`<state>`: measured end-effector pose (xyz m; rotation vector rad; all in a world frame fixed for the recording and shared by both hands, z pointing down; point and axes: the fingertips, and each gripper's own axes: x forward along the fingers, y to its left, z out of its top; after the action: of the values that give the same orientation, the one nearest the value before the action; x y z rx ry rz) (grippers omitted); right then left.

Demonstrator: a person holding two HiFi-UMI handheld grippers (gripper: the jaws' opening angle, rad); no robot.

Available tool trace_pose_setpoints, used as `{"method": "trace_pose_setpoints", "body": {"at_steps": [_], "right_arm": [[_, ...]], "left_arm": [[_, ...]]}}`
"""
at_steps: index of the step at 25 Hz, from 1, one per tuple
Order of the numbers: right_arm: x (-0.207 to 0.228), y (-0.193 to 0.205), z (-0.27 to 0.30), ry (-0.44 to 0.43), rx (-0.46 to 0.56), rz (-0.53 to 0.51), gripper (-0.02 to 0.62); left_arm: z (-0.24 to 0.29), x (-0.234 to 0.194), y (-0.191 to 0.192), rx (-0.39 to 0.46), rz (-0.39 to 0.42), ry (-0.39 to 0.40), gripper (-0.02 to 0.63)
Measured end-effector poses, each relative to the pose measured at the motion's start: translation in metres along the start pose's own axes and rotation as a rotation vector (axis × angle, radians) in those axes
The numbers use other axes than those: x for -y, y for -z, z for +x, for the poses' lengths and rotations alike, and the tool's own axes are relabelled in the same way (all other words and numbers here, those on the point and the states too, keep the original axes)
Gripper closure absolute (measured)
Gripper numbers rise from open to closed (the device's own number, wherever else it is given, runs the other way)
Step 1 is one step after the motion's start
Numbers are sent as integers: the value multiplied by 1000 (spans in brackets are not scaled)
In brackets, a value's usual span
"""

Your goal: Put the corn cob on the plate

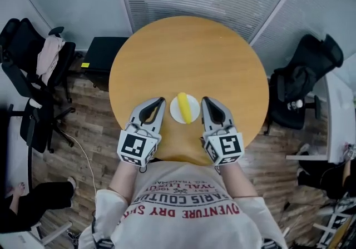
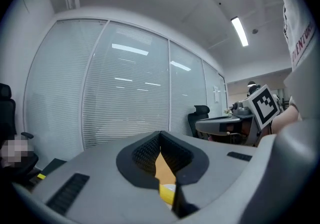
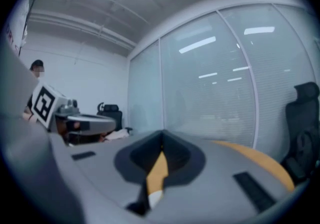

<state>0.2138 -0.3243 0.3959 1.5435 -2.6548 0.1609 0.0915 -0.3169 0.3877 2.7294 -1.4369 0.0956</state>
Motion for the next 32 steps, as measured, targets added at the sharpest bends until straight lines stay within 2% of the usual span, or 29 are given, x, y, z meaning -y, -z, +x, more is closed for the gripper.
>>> {"method": "trace_pose_setpoints", "body": {"at_steps": [6,10,16,32], "right_arm": [[-4,-12,-9,-26,23,-24,566],[-5,-6,-11,-33,-4,-22,566],[-3,-3,-10,-20,-12,-16,566],[-7,4,2,-5,-31,0,566]], "left_arm": [[-4,9,-16,32,16,-4,572],[-2,9,-10,18,-9,-9,572],[-2,8,-13,20,8,-10,572],[-3,-10,-7,2,-7,-32,572]]}}
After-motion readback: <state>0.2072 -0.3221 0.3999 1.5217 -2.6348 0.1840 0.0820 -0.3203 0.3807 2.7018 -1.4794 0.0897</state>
